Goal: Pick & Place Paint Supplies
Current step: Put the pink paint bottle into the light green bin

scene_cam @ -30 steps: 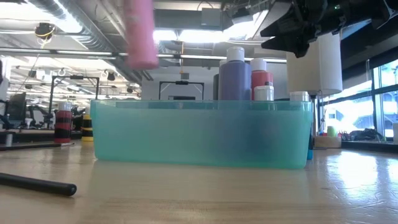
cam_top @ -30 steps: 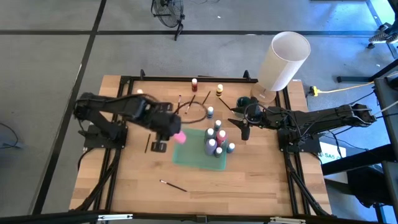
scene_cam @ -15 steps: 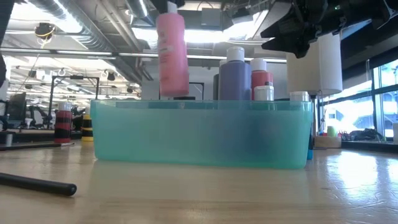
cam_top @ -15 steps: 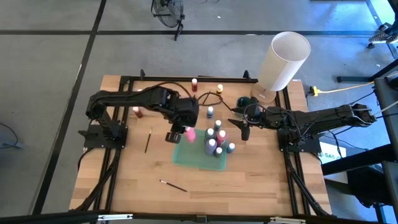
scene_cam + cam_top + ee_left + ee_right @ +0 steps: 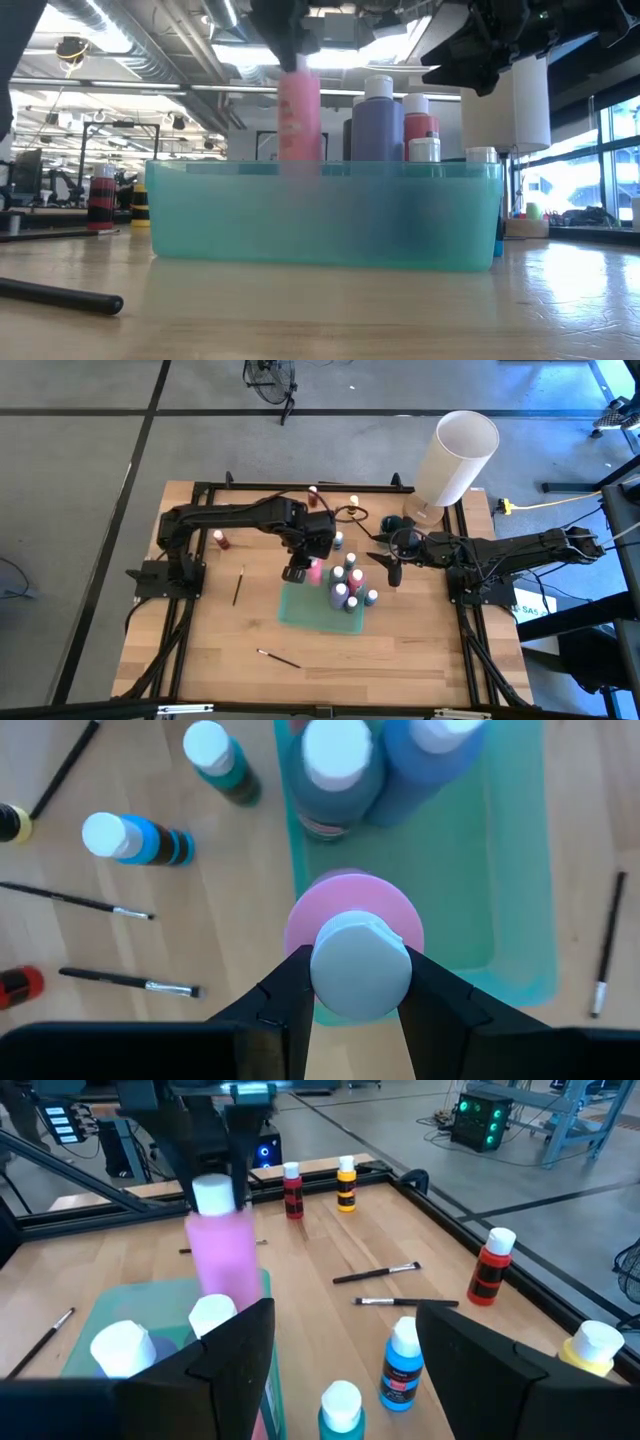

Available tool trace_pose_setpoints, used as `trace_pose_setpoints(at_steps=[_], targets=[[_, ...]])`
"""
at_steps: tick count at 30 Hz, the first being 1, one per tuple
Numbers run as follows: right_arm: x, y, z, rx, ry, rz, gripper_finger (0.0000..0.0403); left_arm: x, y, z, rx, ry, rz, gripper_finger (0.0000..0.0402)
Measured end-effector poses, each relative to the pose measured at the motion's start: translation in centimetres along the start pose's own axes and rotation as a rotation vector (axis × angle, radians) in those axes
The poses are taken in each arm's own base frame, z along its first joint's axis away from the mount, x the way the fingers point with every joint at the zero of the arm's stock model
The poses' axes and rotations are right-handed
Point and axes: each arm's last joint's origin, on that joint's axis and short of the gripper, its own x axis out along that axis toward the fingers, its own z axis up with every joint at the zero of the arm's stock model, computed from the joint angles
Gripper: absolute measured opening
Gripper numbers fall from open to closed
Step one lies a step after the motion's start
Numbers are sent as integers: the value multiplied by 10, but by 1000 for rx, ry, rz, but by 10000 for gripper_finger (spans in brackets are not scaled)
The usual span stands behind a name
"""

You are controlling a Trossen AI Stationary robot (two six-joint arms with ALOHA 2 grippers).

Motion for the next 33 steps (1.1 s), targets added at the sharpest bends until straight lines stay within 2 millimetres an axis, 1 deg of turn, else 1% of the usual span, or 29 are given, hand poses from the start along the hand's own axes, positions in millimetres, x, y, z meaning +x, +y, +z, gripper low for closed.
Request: trace_pose_setpoints(at_steps=[4,8,14,23,26,29,33], targets=[[0,0,0,-1,3,0,248,16,7,6,16,-1,-21,114],[0,0,-1,-2,6,0,248,30,12,7,7,28,-65,114],[0,0,-1,-4,11,-1,248,39,15,10,12,25,-63,114],[0,0,-2,-10,17,-2,248,38,16,14,21,-16,-36,114],[0,0,-2,-12,20,-2,248,44,15,16,26,-2,-32,114],[0,0,-2,-16,23,-3,248,55,12,18,35,21,-42,114],[0,0,-2,-16,24,-3,248,60,8,21,55,38,-27,114]])
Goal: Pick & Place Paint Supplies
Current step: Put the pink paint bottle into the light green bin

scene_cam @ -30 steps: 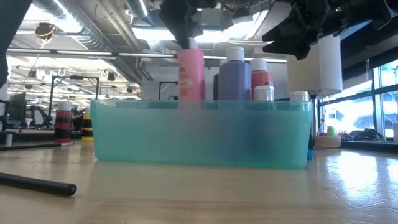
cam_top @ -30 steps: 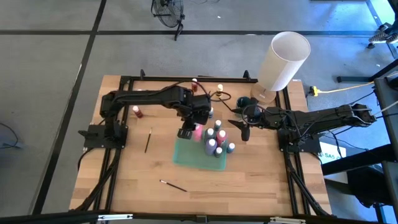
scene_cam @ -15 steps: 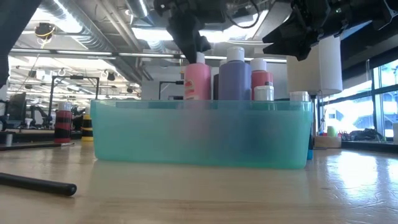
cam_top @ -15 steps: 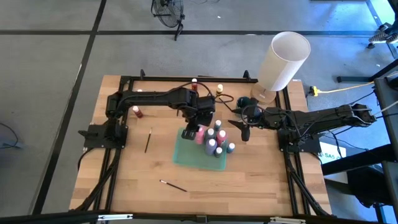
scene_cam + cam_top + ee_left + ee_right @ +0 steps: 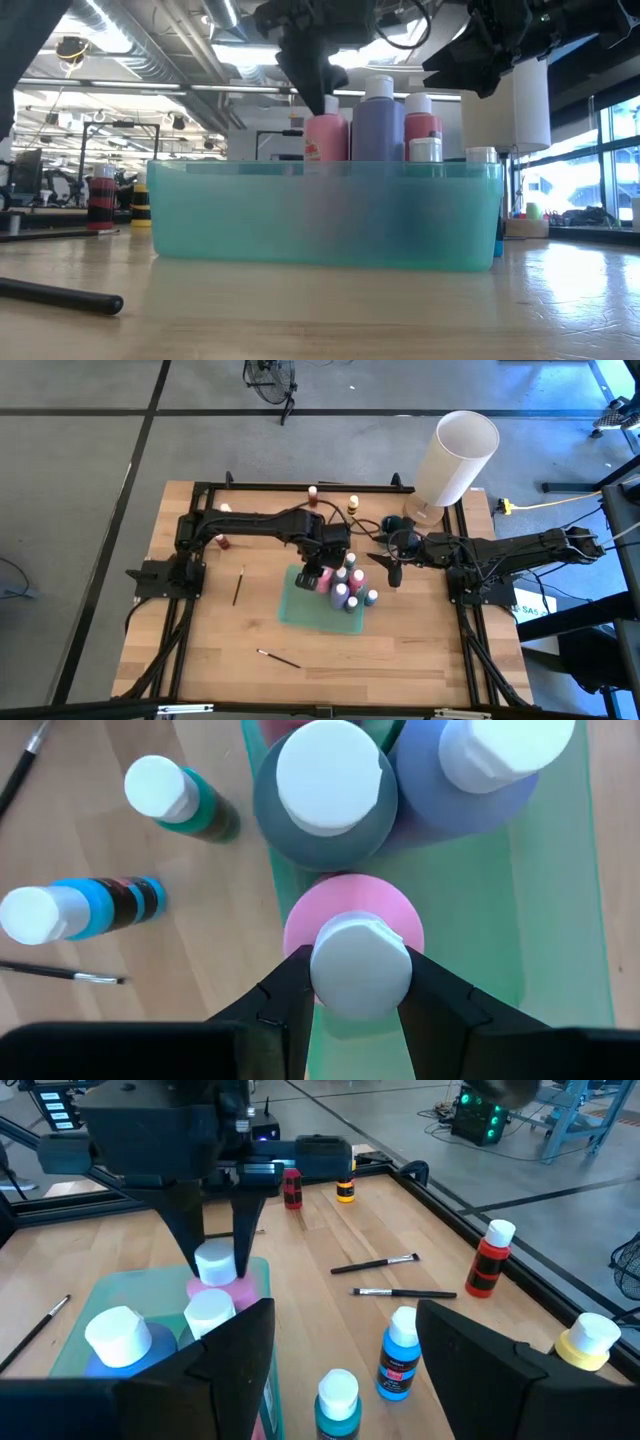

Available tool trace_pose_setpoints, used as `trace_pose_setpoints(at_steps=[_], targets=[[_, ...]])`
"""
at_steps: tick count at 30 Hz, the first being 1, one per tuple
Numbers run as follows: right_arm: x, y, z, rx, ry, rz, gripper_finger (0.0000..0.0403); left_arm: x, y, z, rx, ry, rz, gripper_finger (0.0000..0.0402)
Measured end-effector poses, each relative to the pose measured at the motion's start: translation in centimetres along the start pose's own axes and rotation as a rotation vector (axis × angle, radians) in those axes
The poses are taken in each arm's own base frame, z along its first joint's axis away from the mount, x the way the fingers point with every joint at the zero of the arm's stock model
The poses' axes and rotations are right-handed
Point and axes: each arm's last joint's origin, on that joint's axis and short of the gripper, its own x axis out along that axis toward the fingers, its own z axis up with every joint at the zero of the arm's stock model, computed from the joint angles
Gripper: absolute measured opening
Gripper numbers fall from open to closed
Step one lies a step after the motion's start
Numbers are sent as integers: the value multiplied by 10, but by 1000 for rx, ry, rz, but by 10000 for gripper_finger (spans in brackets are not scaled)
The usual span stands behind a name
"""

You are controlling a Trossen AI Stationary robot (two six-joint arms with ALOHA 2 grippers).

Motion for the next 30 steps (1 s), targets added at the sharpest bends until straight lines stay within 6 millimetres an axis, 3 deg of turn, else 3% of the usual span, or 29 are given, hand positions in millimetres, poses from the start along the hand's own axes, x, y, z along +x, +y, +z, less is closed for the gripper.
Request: trace_pose_setpoints(at_steps=[6,15,30], targets=[[0,0,0,0,0,0,248,-3,-2,-1,0,3,-3,115],[0,0,0,-1,3,0,248,-3,-8,0,-4,9,7,193],[0,0,-1,-3,10,17,248,-3,-9,1,-102,2,4,197]])
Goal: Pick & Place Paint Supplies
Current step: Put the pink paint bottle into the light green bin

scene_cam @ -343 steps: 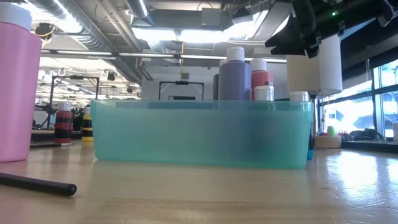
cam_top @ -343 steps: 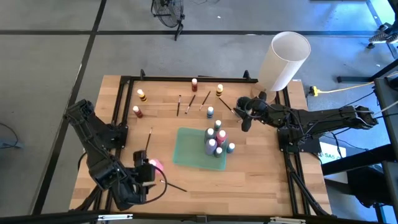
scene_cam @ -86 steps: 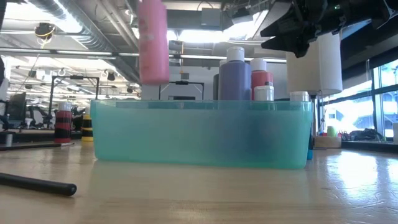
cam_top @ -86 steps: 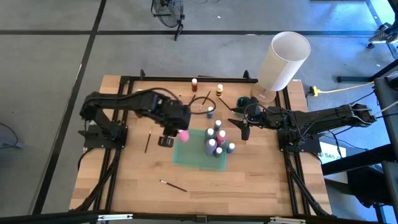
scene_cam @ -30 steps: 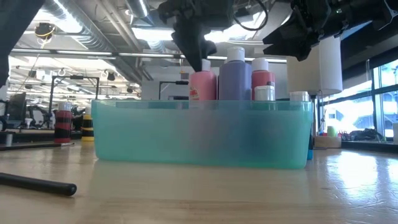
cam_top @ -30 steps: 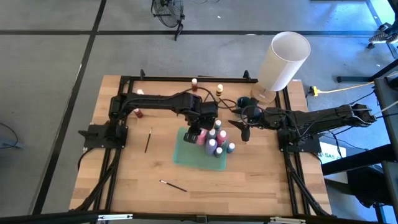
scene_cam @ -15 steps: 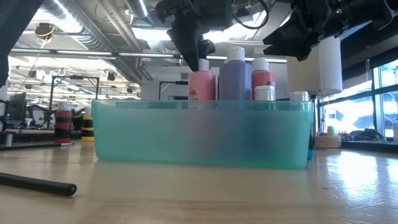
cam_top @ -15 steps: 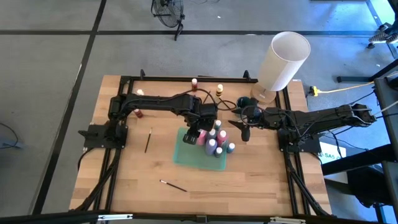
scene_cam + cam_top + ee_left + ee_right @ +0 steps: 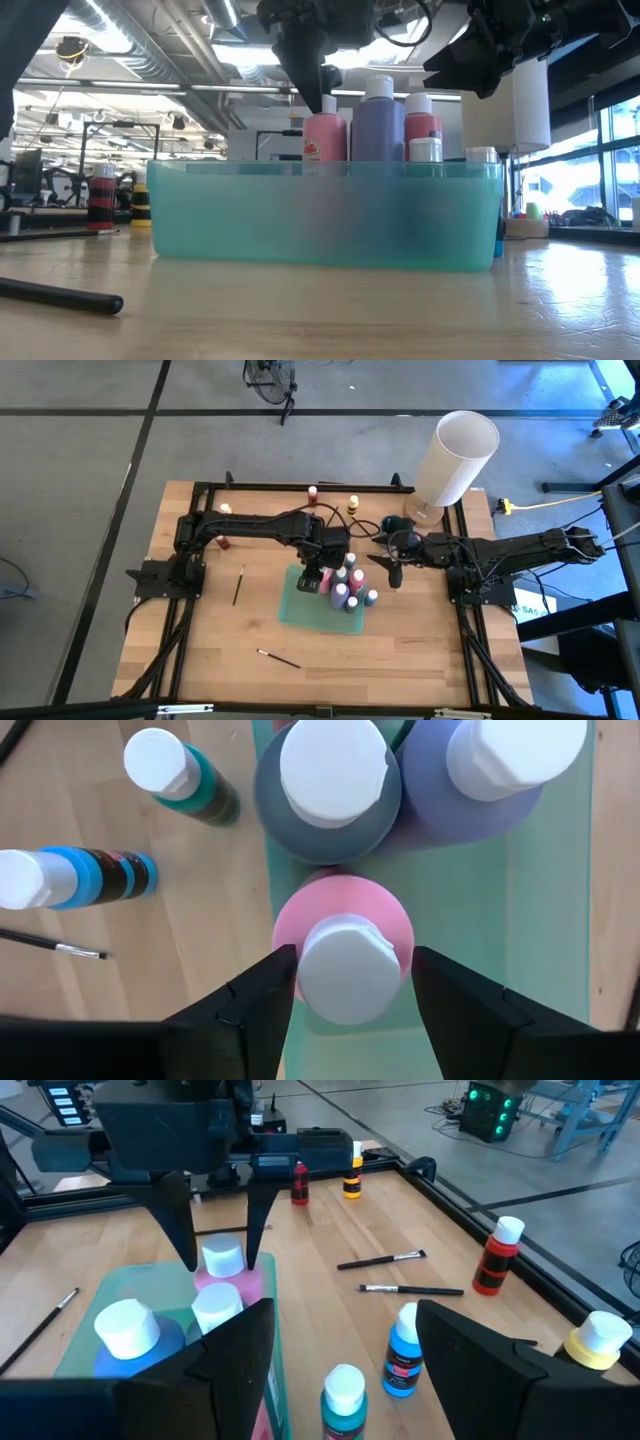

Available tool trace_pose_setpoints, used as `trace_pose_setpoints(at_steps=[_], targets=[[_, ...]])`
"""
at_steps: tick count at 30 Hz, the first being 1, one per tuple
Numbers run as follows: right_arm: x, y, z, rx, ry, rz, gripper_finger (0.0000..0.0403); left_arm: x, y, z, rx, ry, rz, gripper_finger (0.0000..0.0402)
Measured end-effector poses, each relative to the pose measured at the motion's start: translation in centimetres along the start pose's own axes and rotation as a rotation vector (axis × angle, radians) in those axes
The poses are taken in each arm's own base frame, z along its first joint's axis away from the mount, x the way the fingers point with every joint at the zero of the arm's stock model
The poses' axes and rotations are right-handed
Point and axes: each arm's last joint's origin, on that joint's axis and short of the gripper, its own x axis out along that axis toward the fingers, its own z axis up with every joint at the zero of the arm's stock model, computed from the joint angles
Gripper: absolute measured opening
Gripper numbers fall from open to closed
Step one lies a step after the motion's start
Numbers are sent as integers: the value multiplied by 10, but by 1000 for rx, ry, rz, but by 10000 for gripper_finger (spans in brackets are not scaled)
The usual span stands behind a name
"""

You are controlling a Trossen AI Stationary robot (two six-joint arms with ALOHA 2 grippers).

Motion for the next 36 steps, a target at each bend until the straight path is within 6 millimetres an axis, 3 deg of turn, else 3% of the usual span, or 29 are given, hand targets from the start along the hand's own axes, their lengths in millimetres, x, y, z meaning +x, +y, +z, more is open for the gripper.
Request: trace_pose_setpoints(at_steps=[24,36], targets=[[-1,2,-2,-11,22,7,248,0,0,1,-34,-10,11,198],[-1,2,-3,-14,32,5,248,1,-13,3,5,6,91,198]])
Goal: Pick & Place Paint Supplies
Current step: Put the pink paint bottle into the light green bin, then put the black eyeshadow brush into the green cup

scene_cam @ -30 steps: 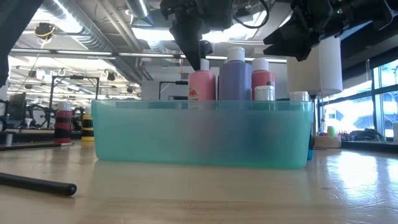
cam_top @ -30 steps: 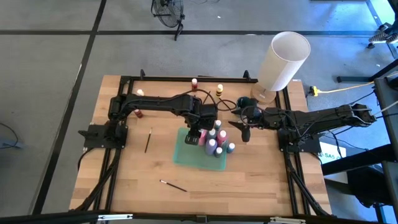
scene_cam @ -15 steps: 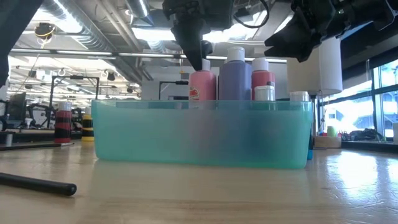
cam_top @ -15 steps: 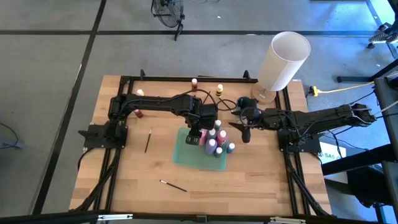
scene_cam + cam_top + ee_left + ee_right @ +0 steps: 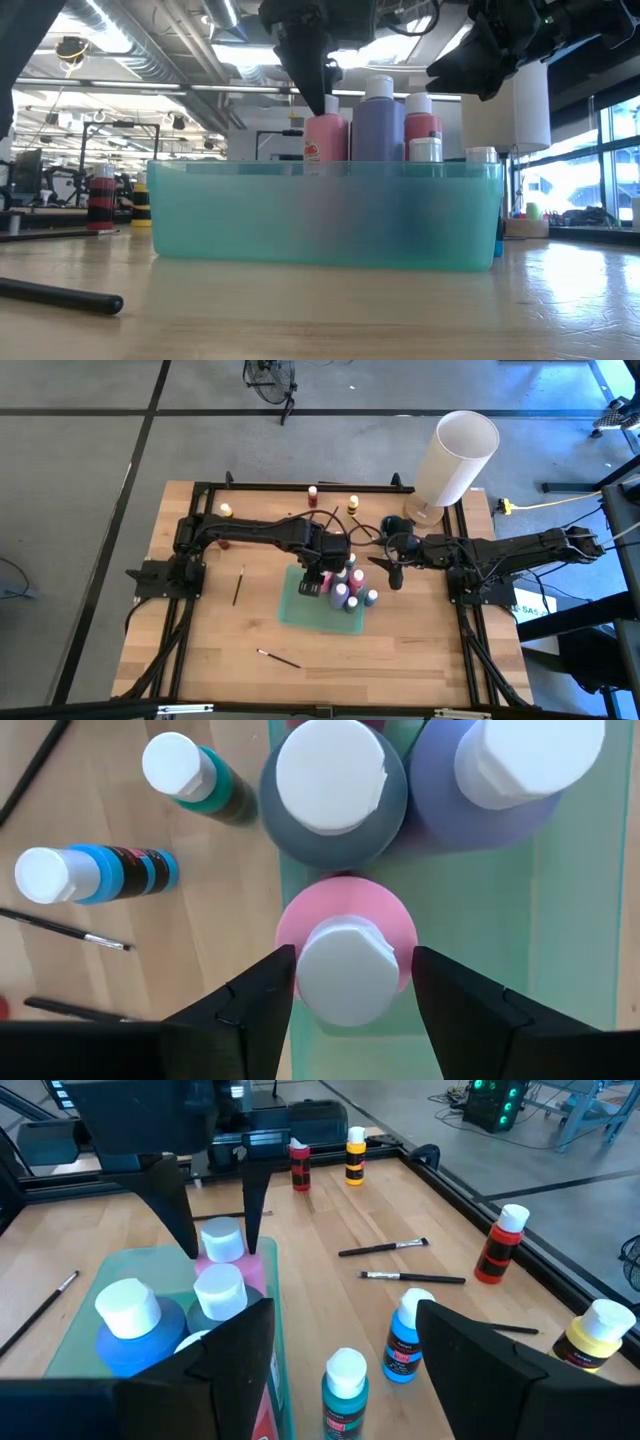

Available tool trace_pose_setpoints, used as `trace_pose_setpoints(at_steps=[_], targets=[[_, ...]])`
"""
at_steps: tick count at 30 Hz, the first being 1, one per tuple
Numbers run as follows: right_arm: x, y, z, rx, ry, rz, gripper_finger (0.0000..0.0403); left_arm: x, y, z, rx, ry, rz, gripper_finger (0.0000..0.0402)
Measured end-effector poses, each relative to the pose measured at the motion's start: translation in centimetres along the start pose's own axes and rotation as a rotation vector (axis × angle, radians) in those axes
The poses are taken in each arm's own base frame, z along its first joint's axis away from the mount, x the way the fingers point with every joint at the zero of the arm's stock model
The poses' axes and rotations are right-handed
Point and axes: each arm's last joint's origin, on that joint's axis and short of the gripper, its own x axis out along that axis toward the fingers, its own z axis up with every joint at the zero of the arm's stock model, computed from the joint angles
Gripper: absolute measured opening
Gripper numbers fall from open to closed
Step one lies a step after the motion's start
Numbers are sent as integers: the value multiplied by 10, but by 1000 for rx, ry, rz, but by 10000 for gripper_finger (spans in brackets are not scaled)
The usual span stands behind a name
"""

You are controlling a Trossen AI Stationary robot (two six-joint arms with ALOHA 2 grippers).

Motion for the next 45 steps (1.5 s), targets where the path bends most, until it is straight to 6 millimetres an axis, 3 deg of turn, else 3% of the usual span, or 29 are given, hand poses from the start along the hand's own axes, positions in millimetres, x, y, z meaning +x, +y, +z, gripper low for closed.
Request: trace_pose_setpoints(at_steps=[16,29,34,45], targets=[[0,0,0,-1,2,0,248,0,-7,1,20,7,34,201],[0,0,0,-1,3,1,248,0,-6,1,9,9,41,260],[0,0,0,-1,3,1,248,-1,-7,0,38,24,41,264],[0,0,-1,27,10,0,248,-48,-10,1,-113,46,89,265]])
